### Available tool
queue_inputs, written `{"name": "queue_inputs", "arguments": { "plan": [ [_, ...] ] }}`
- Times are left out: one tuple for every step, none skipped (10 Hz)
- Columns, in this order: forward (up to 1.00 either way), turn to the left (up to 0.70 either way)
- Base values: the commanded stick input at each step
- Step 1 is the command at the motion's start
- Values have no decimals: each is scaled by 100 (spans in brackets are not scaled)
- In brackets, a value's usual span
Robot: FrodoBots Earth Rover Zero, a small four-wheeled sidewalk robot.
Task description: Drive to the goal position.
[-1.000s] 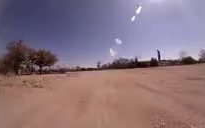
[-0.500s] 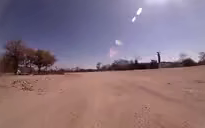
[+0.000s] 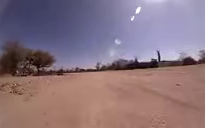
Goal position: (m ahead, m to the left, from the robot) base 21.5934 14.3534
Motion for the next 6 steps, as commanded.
{"name": "queue_inputs", "arguments": {
  "plan": [
    [100,0],
    [100,0],
    [100,0],
    [100,0],
    [100,0],
    [100,0]
  ]
}}
